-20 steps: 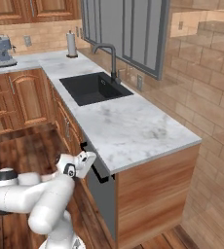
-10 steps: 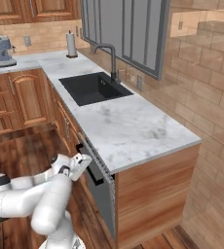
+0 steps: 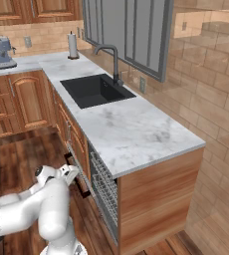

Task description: Open the dishwasher door and pull out the top rack.

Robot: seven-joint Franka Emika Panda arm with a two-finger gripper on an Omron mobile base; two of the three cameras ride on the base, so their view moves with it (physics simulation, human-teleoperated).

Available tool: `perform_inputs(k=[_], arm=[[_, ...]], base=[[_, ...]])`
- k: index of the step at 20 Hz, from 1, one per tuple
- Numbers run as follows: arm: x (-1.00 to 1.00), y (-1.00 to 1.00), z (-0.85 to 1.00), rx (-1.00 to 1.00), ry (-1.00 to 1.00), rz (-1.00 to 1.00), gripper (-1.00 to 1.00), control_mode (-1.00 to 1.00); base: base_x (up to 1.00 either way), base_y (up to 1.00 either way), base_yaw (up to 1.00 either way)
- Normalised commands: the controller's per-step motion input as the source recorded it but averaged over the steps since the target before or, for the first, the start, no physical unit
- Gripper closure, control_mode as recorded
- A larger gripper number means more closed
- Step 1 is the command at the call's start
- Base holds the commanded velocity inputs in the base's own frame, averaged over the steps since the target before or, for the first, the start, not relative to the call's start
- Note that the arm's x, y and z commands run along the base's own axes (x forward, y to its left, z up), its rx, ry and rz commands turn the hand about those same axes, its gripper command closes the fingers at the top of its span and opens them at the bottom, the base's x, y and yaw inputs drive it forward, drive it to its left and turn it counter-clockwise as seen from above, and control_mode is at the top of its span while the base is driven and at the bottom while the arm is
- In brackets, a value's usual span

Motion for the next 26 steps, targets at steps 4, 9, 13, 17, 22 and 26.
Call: perform_inputs(k=[4, 9, 13, 17, 22, 26], arm=[[-0.42, 0.85, -0.86, -0.05, 0.00, 0.00, 1.00, -1.00], [-0.22, 0.69, -0.83, -0.07, 0.00, 0.00, 1.00, -1.00], [-0.07, 0.62, -0.88, -0.08, 0.00, 0.00, 1.00, -1.00], [-0.04, 0.66, -0.89, -0.10, 0.00, -0.01, 1.00, -1.00], [-0.01, 0.71, -0.95, -0.11, 0.01, -0.01, 1.00, -1.00], [-0.14, 0.79, -1.00, -0.12, 0.05, -0.01, 1.00, -1.00]], base=[[0.00, 0.00, 0.00], [0.00, 0.00, 0.00], [0.00, 0.00, 0.00], [0.00, 0.00, 0.00], [0.00, 0.00, 0.00], [0.00, 0.00, 0.00]])
